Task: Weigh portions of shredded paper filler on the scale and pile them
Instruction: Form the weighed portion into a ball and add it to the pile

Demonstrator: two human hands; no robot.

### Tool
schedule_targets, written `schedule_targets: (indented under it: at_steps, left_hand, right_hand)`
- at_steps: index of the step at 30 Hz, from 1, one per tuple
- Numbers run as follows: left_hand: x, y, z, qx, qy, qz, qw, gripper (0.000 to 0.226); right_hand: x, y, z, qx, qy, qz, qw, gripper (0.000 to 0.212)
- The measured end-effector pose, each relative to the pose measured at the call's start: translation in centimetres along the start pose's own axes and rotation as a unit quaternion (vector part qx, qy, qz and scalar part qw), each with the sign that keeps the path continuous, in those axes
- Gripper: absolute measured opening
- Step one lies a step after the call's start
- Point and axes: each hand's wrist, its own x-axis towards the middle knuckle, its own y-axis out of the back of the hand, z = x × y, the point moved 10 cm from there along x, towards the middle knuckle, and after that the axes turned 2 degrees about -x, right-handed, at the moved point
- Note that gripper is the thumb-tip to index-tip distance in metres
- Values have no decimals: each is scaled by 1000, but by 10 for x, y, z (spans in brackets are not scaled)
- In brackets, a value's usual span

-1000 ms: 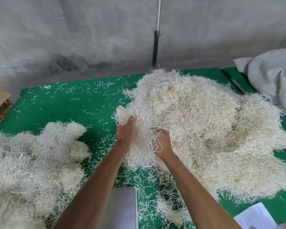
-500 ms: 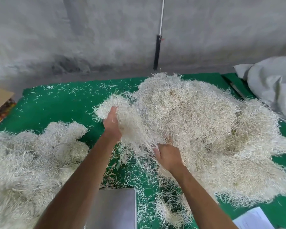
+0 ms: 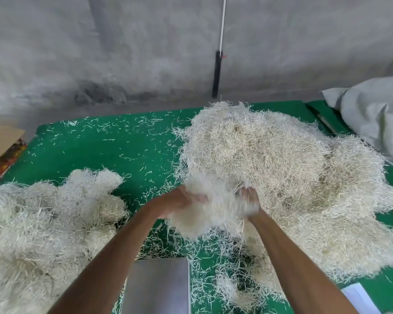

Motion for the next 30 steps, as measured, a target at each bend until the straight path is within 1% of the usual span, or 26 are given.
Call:
schedule_targets:
  at_steps: [1,2,3,4,5,6,7,8,10,11,12,14,15,16,18,20,21,22,23,24,25,26,27,28,29,30]
  left_hand:
    - [-3,-14,-1,88,7,-19,996,56]
    - [6,-22,-7,217,-21,-14,976,93]
    - [7,-24,-11,254,-14,8,967,102]
    - [13,-21,-9,297,-40,52,952,90]
    - [16,-10,-6,307,-59,108,944,69]
    - [17,2,-2,306,-68,158,937,47]
    - [20,12,-2,264,-66,190,943,28]
    - [20,21,-2,224,-53,208,951,16]
    - [22,36,-16,64,6,234,970,12]
    - [21,36,-23,-16,39,239,970,13]
    - [22,34,-27,-65,68,240,966,18]
    - [17,32,-24,-85,88,248,961,40]
    - [16,33,-24,-100,87,240,962,43]
    - [13,35,-23,-77,85,227,967,40]
    - [7,45,-28,-7,76,225,971,37]
    - [4,54,-30,20,68,234,970,38]
    - [8,54,-25,25,52,229,972,38]
    - [10,53,-18,29,31,225,973,40]
    - [10,51,-14,10,23,226,974,39]
    - [15,46,-11,3,8,221,975,36]
    - [14,41,-9,-36,-1,214,976,36]
    - [15,40,0,-38,-29,219,975,48]
    - [11,36,11,-46,-67,208,975,63]
    - [10,32,17,-86,-92,183,975,71]
    - [4,23,25,-159,-116,137,971,67]
    - [3,17,30,-212,-124,106,964,53]
  right_hand:
    - [2,9,-10,12,-4,5,1000,25]
    - [4,14,-19,19,-5,10,1000,26]
    - [4,16,-26,30,-3,14,999,23]
    - [2,16,-31,39,2,17,999,14]
    - [-2,15,-36,46,6,18,999,8]
    - [-7,13,-38,51,12,18,998,13]
    - [-9,10,-37,56,21,19,998,22]
    - [-10,8,-36,63,31,21,997,30]
    - [-19,-1,-36,55,50,20,997,37]
    - [-23,-8,-38,53,57,19,997,39]
    - [-26,-15,-39,57,59,22,996,39]
    - [-34,-26,-41,70,56,23,996,38]
    - [-36,-26,-42,67,61,25,996,37]
    - [-37,-22,-44,49,77,33,995,37]
    - [-34,-2,-38,51,94,61,992,37]
    - [-31,11,-28,103,82,76,988,35]
    - [-31,12,-22,136,73,75,985,37]
    - [-31,8,-21,139,73,69,985,37]
    - [-35,3,-27,97,88,60,990,37]
    - [-40,-8,-37,21,109,36,993,46]
    - [-45,-17,-44,-80,129,21,988,62]
    - [-50,-22,-54,-188,148,29,971,73]
    - [-56,-26,-66,-267,176,52,946,77]
    - [-61,-29,-78,-296,201,73,931,74]
    - [-61,-34,-88,-292,227,82,925,69]
    - [-59,-39,-93,-266,242,75,930,61]
